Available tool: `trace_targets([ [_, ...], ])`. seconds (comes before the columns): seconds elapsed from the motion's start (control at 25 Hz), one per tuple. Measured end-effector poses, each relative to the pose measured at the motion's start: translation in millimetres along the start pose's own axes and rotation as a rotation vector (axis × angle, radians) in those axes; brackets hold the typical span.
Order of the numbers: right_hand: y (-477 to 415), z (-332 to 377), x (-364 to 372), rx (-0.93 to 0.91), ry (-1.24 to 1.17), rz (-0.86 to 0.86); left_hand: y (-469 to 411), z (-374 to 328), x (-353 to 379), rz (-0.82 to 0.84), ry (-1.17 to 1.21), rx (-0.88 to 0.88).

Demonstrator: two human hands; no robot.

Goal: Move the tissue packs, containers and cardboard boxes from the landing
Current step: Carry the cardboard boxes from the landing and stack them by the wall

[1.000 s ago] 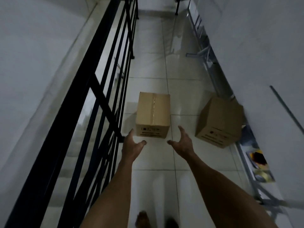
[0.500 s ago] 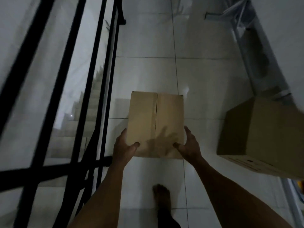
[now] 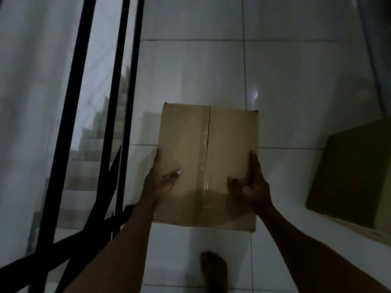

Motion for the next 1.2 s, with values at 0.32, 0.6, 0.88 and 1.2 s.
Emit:
trace_targets([
  [0.32, 19, 6, -19, -0.002, 0.028, -0.016, 33, -3, 0, -0.111, -0.064, -0.037],
  [0.6, 131, 60, -95, -0.028, -0.027, -0.034, 155, -59, -37, -0.101, -0.007, 0.045],
  [0.88, 368, 109, -201, -0.077, 0.002, -0.104, 397, -107, -75, -0.143, -0.04, 0.162],
  [1.2, 641, 99, -254, -0.149, 0.097, -0.019, 690, -52, -96, -0.193, 0.014, 0.156],
])
Point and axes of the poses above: each hand's wrist, its own y-axis away from the middle knuckle, its own x-axis out of the palm, z = x × y, the point moved 7 cm from there along -y, towards the middle knuckle, and after that the axes turned 13 degrees about y, right-handed, at the moved point
